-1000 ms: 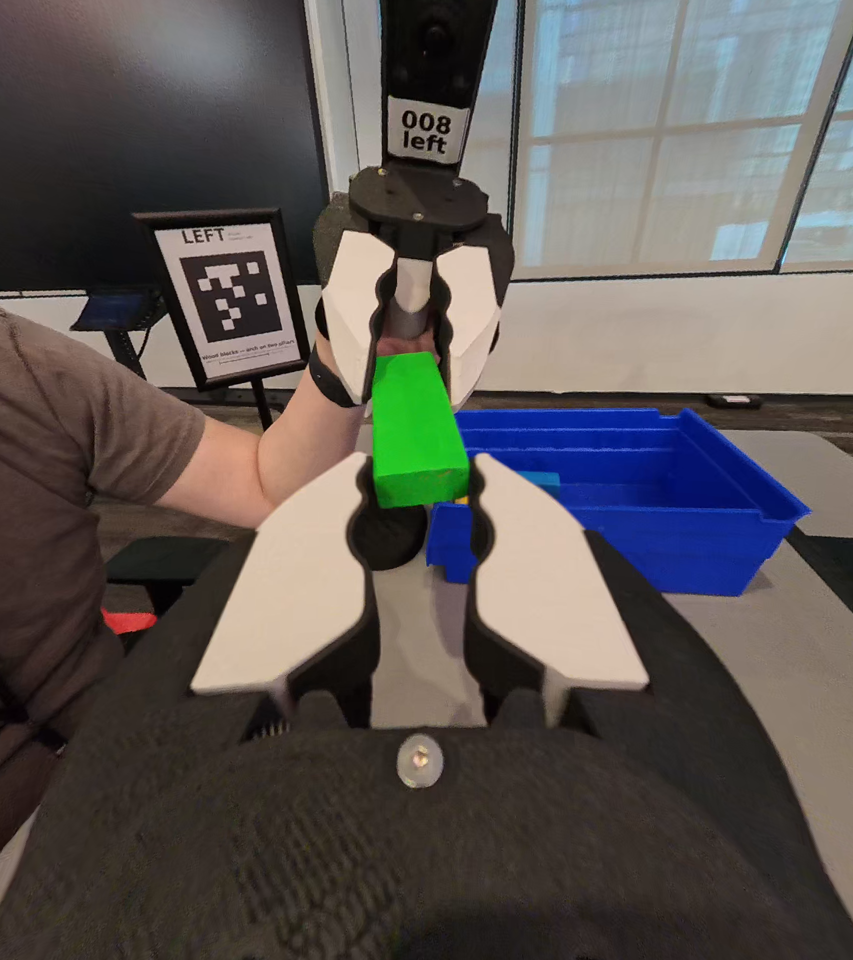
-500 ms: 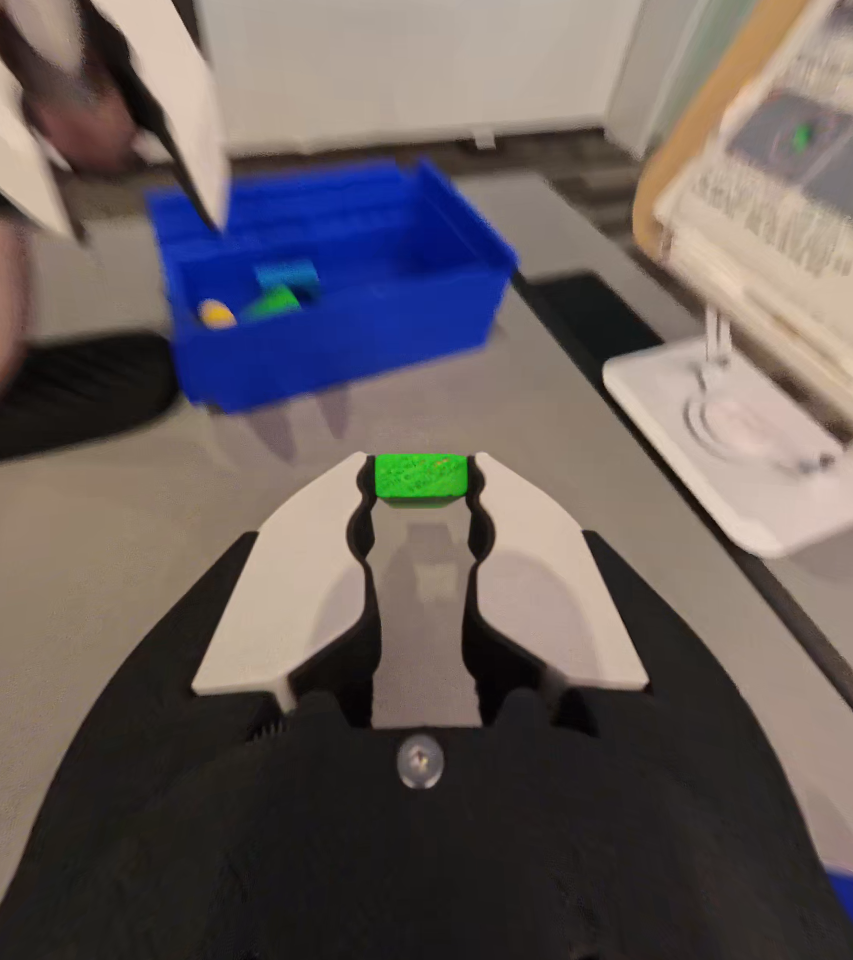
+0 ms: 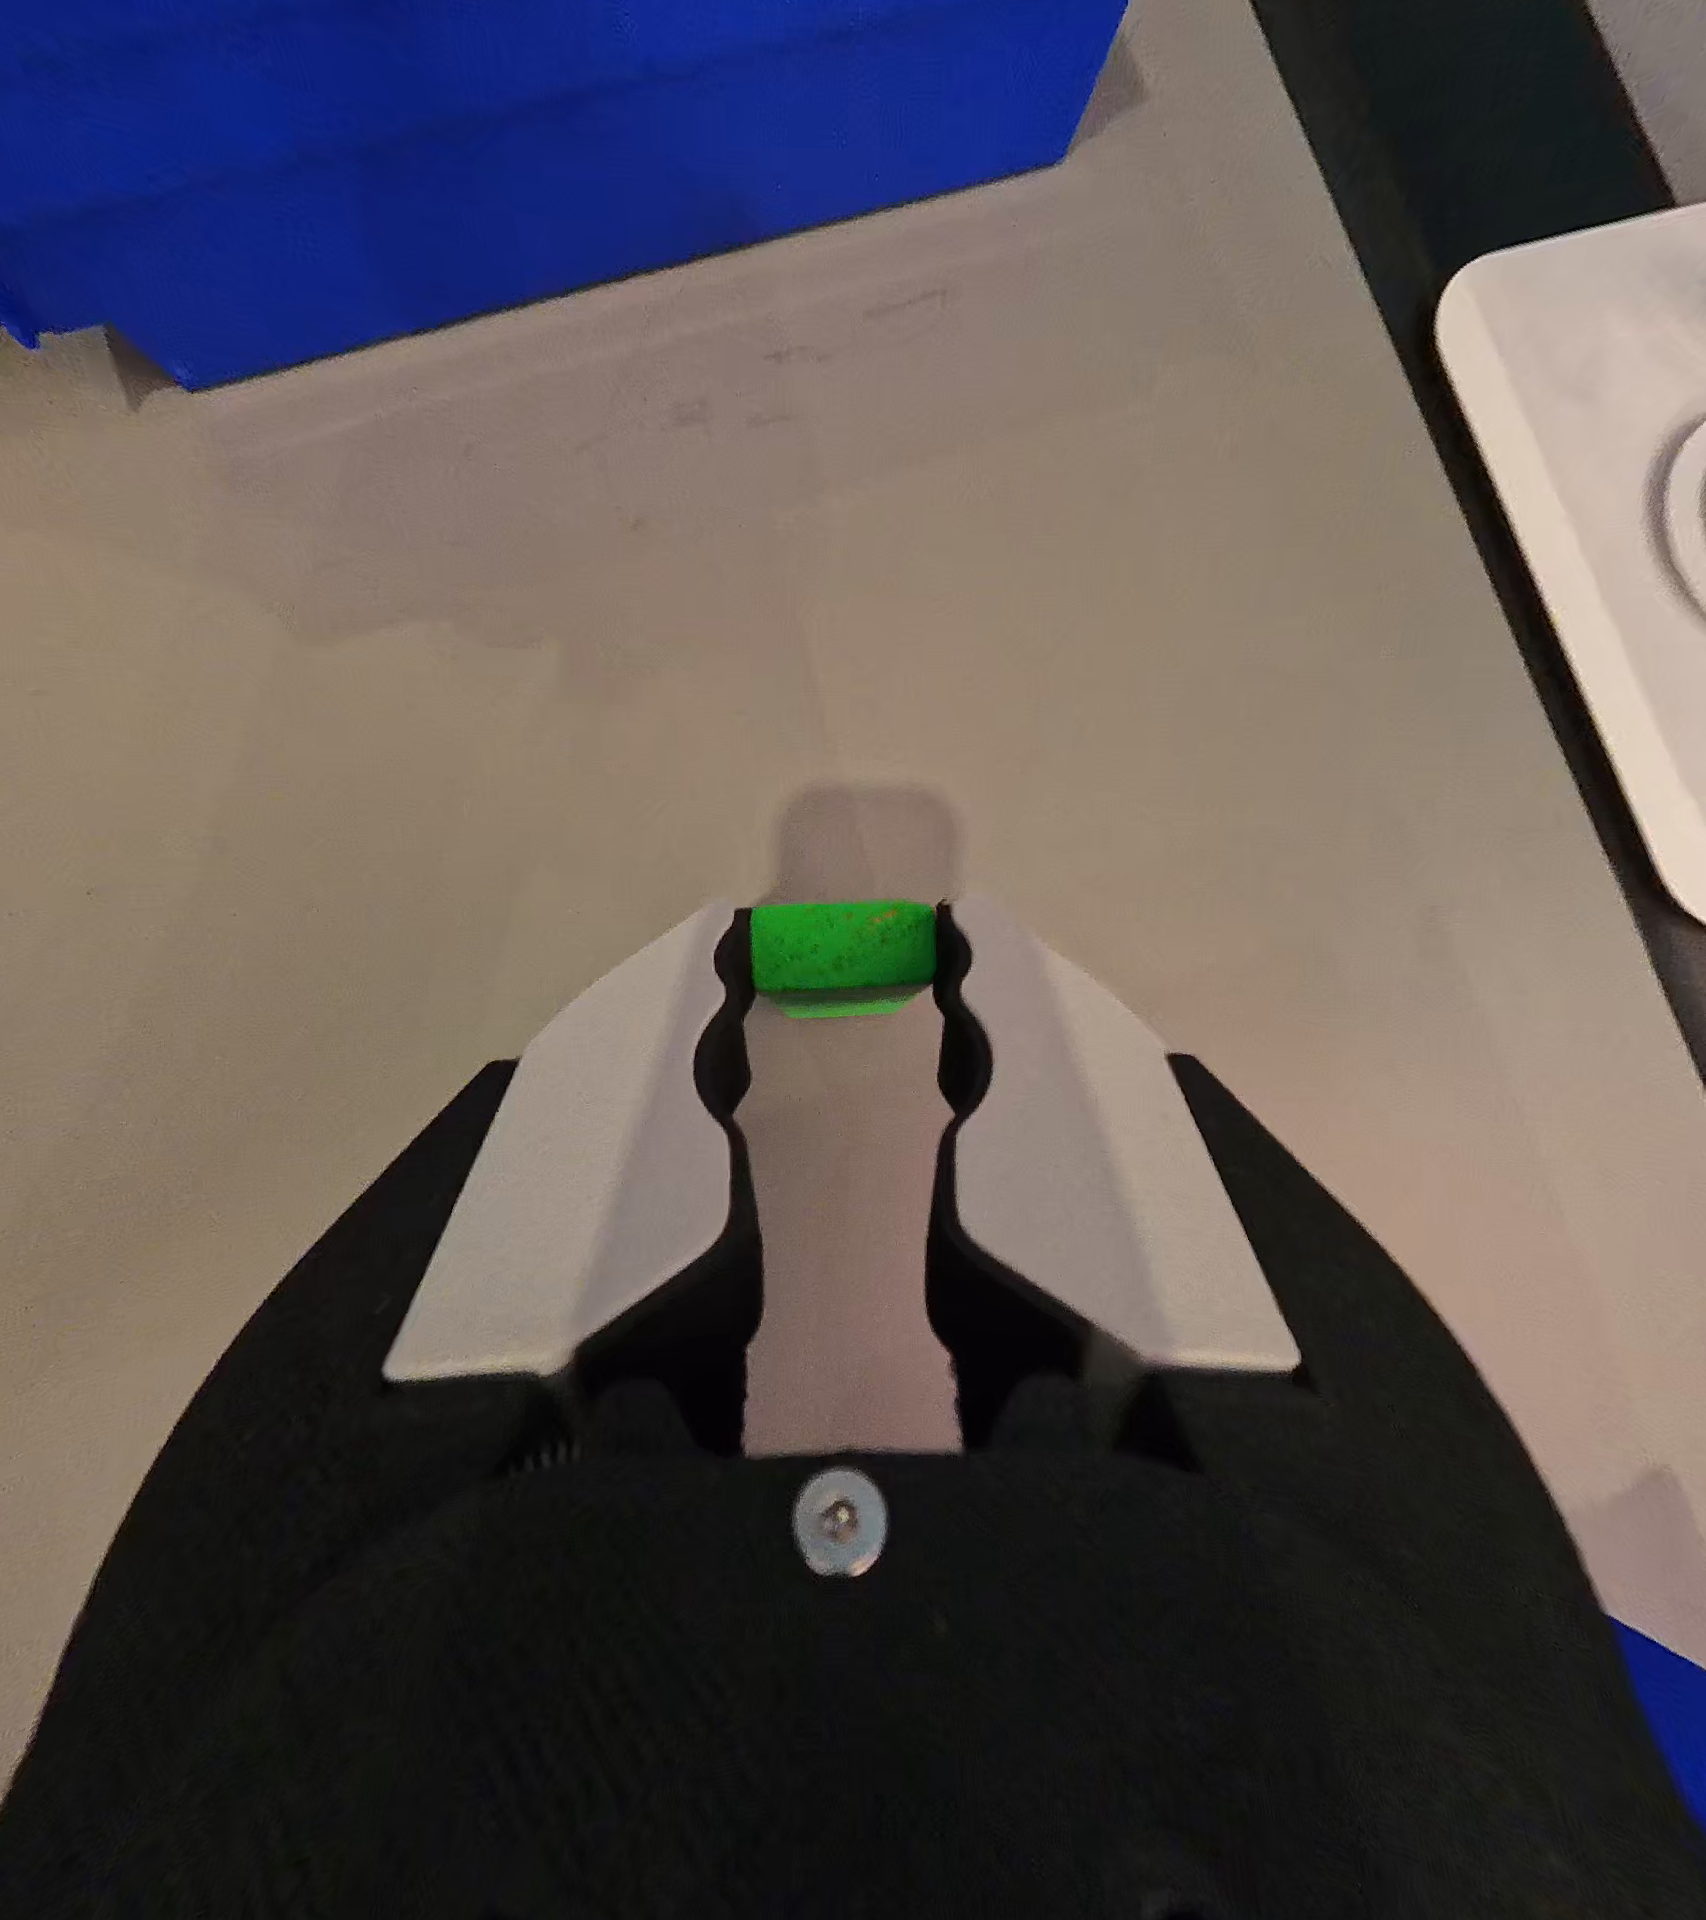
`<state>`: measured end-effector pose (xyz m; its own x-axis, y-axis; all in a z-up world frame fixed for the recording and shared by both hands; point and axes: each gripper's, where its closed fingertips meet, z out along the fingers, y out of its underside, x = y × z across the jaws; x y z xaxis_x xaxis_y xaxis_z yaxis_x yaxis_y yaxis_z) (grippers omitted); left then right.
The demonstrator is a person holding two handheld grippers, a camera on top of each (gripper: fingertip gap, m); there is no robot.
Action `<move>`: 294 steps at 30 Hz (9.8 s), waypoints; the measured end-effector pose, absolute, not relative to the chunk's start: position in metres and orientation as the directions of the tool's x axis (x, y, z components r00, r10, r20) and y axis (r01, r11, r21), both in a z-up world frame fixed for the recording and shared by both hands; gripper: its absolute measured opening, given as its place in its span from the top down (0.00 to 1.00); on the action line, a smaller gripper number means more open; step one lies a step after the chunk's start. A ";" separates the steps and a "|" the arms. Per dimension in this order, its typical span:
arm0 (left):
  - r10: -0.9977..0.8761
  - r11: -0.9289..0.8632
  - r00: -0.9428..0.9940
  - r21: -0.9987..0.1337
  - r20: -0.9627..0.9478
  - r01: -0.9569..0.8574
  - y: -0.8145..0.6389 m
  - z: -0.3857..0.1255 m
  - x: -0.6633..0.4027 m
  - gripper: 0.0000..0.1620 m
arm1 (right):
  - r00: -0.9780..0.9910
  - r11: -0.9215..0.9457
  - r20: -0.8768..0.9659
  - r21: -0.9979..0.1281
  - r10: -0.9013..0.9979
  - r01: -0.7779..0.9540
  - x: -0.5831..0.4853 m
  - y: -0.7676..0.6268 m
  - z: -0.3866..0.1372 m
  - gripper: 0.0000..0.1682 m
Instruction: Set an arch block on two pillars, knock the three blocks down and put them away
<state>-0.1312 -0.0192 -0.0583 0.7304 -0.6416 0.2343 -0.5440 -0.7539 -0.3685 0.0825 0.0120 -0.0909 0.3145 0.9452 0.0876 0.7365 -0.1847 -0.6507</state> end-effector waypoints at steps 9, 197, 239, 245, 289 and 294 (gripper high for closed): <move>-0.512 -0.859 0.844 -0.070 0.163 -0.507 -0.015 -0.120 -0.151 0.63 | 0.337 -0.200 0.083 -0.663 0.938 0.721 0.081 0.016 -0.091 0.80; -0.595 -0.544 0.802 -0.706 -0.056 -0.453 0.024 0.004 -0.161 0.53 | 0.553 -0.231 0.049 -0.876 0.831 0.424 0.133 0.006 -0.112 0.64; -0.875 -0.425 0.351 -0.877 0.333 -0.226 -0.055 0.092 -0.051 0.89 | 0.717 0.551 0.544 -0.791 0.436 0.265 0.130 -0.056 0.035 0.55; -0.840 -0.507 -0.073 -0.826 0.538 -0.245 -0.116 0.098 0.040 0.89 | 0.652 0.673 0.642 -0.691 0.404 0.265 0.088 -0.101 0.044 0.58; -0.890 -0.455 0.108 -0.840 0.444 -0.296 -0.085 0.079 0.023 0.78 | 0.418 -0.260 0.028 -0.746 0.908 0.613 0.133 -0.001 -0.041 0.80; -0.881 -0.470 0.102 -0.829 0.462 -0.304 -0.086 0.076 0.026 0.78 | 0.404 -0.250 0.039 -0.731 0.914 0.635 0.130 -0.001 -0.047 0.80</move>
